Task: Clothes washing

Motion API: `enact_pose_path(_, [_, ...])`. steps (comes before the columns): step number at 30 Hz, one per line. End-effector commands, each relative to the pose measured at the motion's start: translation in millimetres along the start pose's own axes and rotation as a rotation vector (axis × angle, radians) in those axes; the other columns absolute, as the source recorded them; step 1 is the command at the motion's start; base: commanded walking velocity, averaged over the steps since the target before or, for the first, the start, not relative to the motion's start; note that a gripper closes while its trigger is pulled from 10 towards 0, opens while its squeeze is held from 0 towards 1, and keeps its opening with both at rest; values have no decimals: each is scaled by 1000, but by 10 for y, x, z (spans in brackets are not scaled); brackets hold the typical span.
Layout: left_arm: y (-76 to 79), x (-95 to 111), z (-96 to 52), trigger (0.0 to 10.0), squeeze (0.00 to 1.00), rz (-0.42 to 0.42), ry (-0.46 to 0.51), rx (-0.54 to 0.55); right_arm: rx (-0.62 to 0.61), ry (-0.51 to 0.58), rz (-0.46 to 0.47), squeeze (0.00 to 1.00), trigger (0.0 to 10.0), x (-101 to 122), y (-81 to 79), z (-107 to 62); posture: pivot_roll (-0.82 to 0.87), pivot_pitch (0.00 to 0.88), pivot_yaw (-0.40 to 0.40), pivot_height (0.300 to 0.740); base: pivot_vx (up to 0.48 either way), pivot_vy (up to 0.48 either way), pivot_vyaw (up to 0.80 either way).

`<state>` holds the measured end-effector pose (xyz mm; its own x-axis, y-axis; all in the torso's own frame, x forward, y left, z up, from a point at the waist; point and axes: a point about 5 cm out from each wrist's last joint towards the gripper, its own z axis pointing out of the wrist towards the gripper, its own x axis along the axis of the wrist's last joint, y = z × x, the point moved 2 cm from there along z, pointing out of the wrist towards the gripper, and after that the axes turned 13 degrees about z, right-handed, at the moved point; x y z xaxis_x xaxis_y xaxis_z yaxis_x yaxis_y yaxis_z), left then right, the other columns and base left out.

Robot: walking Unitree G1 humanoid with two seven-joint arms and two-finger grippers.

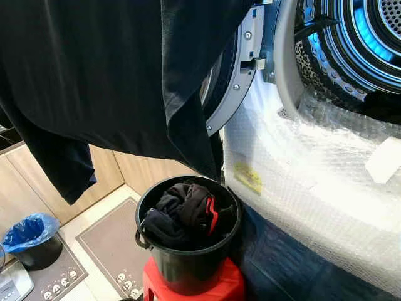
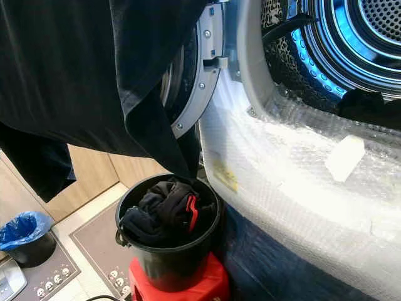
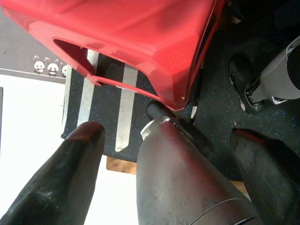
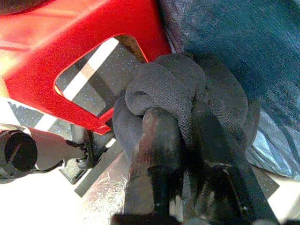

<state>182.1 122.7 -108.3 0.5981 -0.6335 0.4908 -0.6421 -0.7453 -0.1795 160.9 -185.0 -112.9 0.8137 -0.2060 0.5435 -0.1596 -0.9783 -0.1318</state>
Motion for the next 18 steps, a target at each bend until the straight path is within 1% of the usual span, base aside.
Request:
enact_pose_path(1, [-34,31,4,10000,0,-12,3,1,6,-5,-4,0,10000,12,-26,9,-180,0,72,740,0,0,0])
enact_pose_path(8, [-40,76,10,10000,0,-16,17,2,4,-9,-17,0,10000,10,-20,9,-172,0,66,740,0,0,0])
enact_pose_path(18, [-47,79,10,10000,0,-12,19,7,5,-12,-42,0,10000,8,-23,9,-161,0,58,740,0,0,0])
